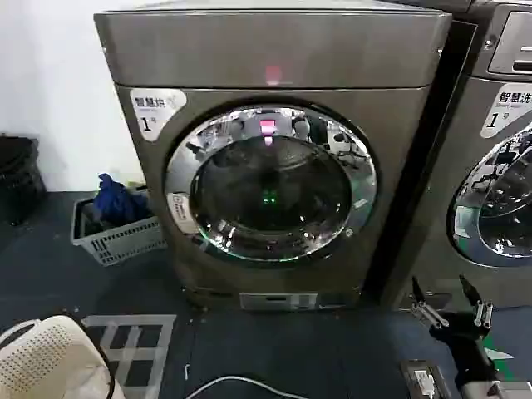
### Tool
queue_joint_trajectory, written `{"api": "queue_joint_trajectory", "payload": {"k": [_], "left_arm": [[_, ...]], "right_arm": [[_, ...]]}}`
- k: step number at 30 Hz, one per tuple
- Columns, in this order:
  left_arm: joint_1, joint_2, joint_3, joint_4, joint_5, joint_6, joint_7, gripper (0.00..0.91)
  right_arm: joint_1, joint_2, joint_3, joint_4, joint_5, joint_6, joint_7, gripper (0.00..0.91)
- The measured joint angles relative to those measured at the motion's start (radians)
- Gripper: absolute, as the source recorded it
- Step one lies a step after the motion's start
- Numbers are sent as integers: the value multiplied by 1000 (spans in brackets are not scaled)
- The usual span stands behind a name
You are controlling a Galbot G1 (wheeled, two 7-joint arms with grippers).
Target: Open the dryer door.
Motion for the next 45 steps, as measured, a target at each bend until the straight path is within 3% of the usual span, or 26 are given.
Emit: {"api": "queue_joint_trajectory", "payload": {"k": [7, 12, 29, 36, 45], "left_arm": [[4, 3, 14, 0, 2, 6, 20, 907], [12, 3, 35, -1, 17, -2, 22, 907], [45, -14, 78, -21, 60, -24, 48, 907], [53, -38, 81, -34, 79, -30, 53, 907], [57, -62, 91, -39, 104, -45, 57, 907]], "right_arm": [[36, -81, -25, -5, 80, -15, -17, 907], [90, -176, -75, -32, 107, 10, -14, 907], [436, -530, -385, -222, 234, 51, -49, 907], [613, -592, -550, -312, 266, 82, -69, 907], [837, -574, -735, -416, 283, 95, -77, 907]]}}
